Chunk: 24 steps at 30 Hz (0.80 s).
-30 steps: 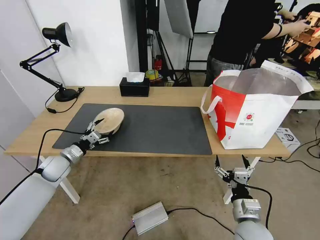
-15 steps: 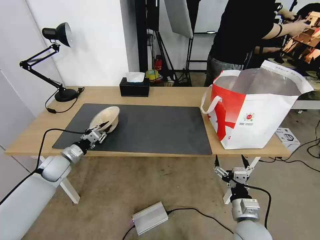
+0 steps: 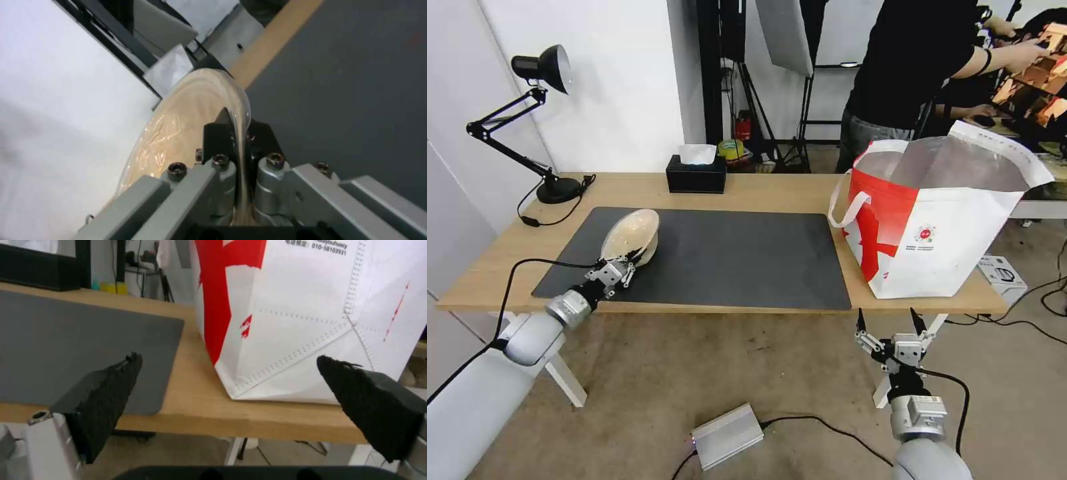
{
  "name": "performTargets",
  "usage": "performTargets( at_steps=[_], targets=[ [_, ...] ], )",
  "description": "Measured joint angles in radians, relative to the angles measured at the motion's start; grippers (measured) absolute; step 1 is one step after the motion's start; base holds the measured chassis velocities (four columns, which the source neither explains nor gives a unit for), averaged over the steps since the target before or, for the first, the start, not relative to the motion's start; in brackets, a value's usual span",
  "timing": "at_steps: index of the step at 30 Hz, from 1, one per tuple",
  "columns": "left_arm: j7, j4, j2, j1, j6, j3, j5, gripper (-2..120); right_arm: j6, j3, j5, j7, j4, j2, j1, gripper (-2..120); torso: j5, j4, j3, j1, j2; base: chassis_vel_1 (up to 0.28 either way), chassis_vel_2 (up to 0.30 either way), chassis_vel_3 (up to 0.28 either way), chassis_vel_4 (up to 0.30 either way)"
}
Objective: Pick up the trash from the table and place it into the takeout bag.
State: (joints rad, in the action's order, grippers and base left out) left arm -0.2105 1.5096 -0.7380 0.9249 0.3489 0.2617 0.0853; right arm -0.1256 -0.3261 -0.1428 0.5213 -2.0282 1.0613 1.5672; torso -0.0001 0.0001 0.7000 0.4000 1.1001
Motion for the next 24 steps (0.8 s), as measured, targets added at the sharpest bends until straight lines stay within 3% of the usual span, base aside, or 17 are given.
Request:
performTargets(
  at_steps=[8,13,24],
  targets=[
    [-0.002,0.103,0.038,-0.007,0.001,0.015,0.003,0,0.002,0.007,0.0,0.0,-0.003,0.002,-0.006,100,-0.0001,0.0,0.0,0.0,0.0,0.0,0.0,0.0,0.0],
    [-0.014,0.164,0.078,-0.068,0.003,-0.016,-0.009,0,0.006,0.013,0.0,0.0,-0.009,0.003,-0.012,100,0.0001,-0.0001,0.0,0.0,0.0,0.0,0.0,0.0,0.0],
    [-0.026,0.159,0.123,-0.334,0.006,-0.214,-0.008,0,0.008,0.031,0.008,-0.003,-0.013,0.008,-0.022,100,0.0001,-0.0001,0.0,0.0,0.0,0.0,0.0,0.0,0.0]
  ],
)
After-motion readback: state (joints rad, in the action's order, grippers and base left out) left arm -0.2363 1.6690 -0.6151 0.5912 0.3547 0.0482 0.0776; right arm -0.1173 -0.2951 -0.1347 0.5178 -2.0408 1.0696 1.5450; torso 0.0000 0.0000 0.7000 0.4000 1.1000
